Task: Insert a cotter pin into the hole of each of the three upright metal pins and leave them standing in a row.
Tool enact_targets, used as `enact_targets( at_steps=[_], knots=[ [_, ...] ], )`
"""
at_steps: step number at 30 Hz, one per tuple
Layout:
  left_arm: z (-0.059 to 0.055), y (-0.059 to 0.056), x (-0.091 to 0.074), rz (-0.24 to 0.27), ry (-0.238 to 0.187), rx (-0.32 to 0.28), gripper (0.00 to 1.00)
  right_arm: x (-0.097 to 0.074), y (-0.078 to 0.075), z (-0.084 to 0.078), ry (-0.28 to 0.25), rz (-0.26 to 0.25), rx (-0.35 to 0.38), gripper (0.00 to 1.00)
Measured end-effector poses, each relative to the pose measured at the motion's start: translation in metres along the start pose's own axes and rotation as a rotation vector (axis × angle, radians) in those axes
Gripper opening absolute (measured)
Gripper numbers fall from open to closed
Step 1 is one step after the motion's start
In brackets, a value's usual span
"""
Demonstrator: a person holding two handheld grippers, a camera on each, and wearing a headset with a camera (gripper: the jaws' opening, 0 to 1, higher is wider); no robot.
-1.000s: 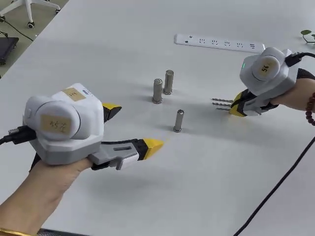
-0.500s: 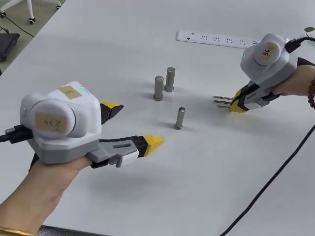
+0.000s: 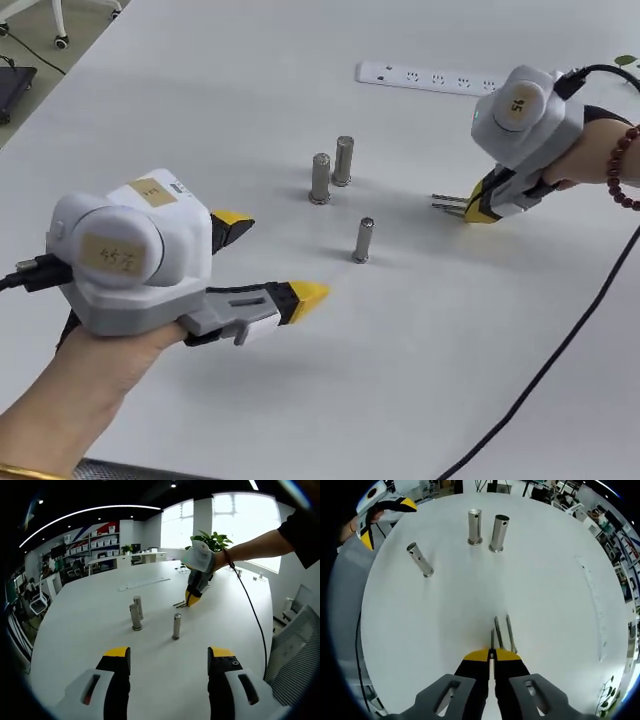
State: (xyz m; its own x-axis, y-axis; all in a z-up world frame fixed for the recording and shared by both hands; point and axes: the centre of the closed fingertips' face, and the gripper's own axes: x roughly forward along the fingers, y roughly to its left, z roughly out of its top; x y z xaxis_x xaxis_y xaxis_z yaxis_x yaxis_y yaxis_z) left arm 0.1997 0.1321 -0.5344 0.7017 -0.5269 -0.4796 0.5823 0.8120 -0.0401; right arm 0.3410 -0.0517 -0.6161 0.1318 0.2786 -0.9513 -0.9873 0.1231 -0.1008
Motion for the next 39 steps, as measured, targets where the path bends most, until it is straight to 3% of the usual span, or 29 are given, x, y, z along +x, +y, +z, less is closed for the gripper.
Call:
enact_targets(
  at_steps=[7,8,9,11,24,35,39],
  knots=[
    [0.003,-0.005,-0.001,-0.027,-0.001,0.000,0.61,-0.006,0.007,0.000,-0.029,-0.019,-0.014,0.00],
    [0.004,-0.006,-0.002,-0.030,-0.002,0.000,0.61,-0.009,0.007,0.001,-0.032,-0.056,-0.037,0.00],
    [0.004,-0.006,-0.002,-0.030,-0.002,0.000,0.60,-0.010,0.009,0.002,-0.035,-0.062,-0.043,0.00],
    [0.005,-0.006,-0.003,-0.023,-0.003,-0.003,0.61,-0.012,-0.001,0.004,-0.051,-0.088,-0.078,0.00],
    [0.013,-0.007,-0.004,-0.022,0.000,-0.030,0.55,-0.038,0.051,0.021,-0.184,-0.127,-0.096,0.00],
    [0.018,-0.025,0.003,-0.083,0.013,-0.080,0.42,-0.063,0.099,0.062,-0.335,-0.125,-0.202,0.00],
    [0.020,-0.034,0.005,-0.121,0.015,-0.100,0.34,-0.063,0.102,0.073,-0.356,-0.130,-0.235,0.00]
  ],
)
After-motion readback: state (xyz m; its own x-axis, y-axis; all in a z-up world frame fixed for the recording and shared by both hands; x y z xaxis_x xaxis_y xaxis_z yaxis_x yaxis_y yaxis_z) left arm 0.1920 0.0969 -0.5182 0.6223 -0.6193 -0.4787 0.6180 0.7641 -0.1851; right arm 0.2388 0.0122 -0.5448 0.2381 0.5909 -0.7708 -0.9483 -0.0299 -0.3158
